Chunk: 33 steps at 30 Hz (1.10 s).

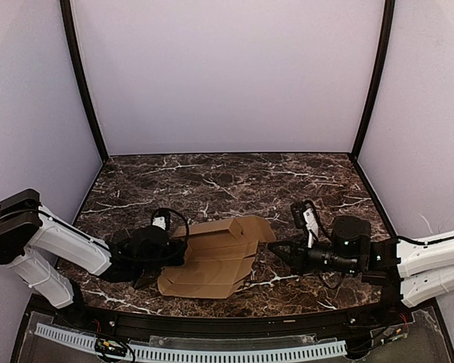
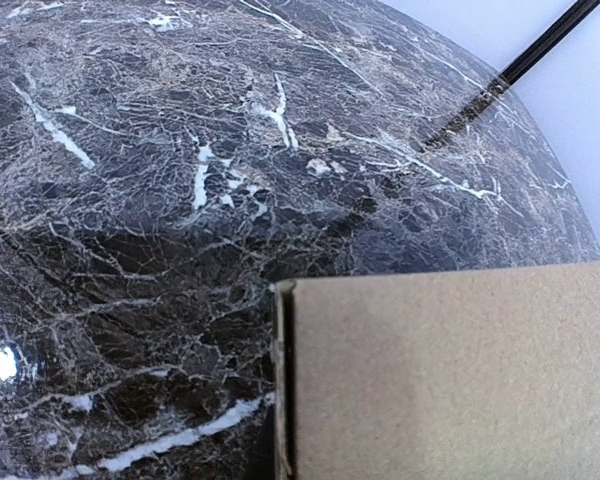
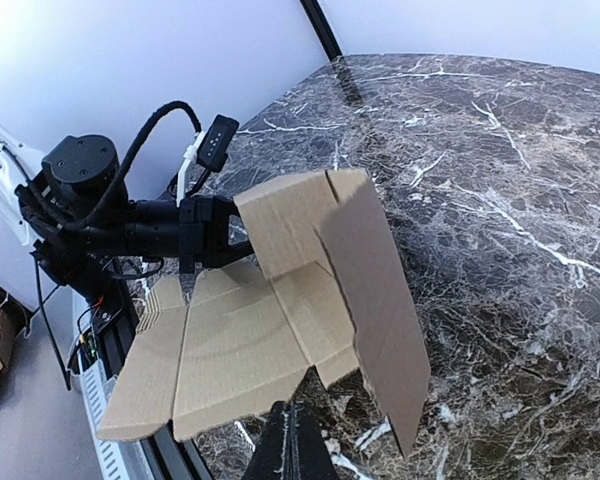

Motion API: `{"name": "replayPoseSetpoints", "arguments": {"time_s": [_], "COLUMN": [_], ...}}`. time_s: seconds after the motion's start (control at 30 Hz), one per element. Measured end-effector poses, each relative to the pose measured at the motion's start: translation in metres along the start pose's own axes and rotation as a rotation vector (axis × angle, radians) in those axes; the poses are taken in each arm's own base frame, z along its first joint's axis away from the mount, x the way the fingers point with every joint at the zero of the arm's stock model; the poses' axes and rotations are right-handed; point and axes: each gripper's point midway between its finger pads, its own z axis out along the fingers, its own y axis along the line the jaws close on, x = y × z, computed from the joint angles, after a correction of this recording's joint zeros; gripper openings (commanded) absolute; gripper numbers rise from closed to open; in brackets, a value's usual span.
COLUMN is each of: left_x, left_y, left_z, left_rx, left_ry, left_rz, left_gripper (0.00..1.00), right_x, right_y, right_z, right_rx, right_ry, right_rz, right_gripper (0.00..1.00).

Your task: Fold the paper box

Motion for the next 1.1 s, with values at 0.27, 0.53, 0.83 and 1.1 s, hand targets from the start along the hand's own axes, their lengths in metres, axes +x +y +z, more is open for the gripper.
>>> {"name": "replayPoseSetpoints", "arguments": {"time_s": [0.27, 0.53, 0.83, 1.1], "left_x": [-0.004, -0.011, -0.01, -0.011], "left_y": [-0.017, -0.035, -0.04, -0.045], "left_z": [-0.01, -0.021, -0.028, -0.031], "left_rx": [0.134, 0.243, 0.293, 0.326], "left_ry": [0.009, 0.009, 0.02, 0.02], "left_rz": [-0.12, -0.197, -0.23, -0.243], "left_gripper": [0.01, 0.01, 0.01, 0.01], "right_x": [-0.005, -0.016, -0.036, -0.046], "right_y": [0.013, 0.028, 0.048, 0.057], "right_z": [-0.002, 0.007, 0.017, 0.031], "right_rx": [-0.074, -0.14, -0.2, -0.223], "right_ry": [-0.056, -0.122, -0.194, -0.223], "right_rz": [-0.01, -0.009, -0.02, -0.021], "right_gripper": [0.0, 0.0, 0.0, 0.0]}}
